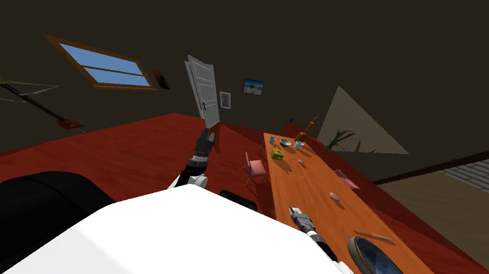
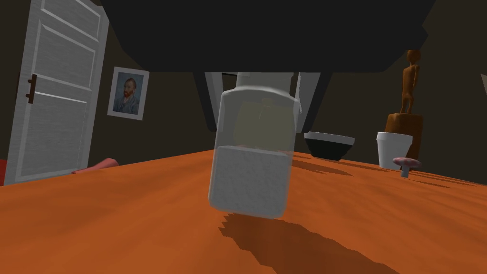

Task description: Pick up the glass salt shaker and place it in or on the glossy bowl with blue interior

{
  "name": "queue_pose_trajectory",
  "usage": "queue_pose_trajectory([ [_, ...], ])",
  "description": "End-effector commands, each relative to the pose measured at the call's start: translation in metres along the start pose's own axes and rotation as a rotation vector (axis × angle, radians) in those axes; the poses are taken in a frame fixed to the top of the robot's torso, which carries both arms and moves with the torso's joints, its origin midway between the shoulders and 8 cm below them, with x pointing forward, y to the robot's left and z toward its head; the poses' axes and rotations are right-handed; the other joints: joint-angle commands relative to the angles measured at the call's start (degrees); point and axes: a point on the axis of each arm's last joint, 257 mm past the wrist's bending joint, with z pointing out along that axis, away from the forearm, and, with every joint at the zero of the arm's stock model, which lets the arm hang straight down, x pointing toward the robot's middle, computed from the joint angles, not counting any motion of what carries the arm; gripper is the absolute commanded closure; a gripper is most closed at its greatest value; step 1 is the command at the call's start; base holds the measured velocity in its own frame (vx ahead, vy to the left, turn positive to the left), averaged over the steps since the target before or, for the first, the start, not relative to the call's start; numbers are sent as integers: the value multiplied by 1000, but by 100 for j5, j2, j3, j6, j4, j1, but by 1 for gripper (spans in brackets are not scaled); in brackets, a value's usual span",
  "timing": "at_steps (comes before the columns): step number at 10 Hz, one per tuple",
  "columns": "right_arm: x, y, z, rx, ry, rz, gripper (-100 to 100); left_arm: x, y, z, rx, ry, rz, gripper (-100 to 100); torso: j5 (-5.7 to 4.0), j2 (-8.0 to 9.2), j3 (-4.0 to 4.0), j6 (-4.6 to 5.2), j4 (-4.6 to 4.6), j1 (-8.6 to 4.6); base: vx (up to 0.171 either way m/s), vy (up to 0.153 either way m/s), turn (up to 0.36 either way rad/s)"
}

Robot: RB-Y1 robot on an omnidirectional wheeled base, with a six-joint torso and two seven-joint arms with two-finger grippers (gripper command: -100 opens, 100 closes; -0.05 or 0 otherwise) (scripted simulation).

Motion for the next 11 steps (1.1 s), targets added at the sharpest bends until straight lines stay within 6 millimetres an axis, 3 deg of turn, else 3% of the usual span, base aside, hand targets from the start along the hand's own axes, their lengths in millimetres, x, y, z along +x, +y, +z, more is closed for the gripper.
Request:
queue_pose_trajectory([
  [1,-8,-7,9,29,1,27,100,0,0,0,0,0,0,0,0,0,0,0,0,0,-167,-36,279],
  [11,-34,-51,42,200,32,147,100,0,0,0,0,0,0,0,-1,-6,-2,-3,2,2,-170,-21,210],
])
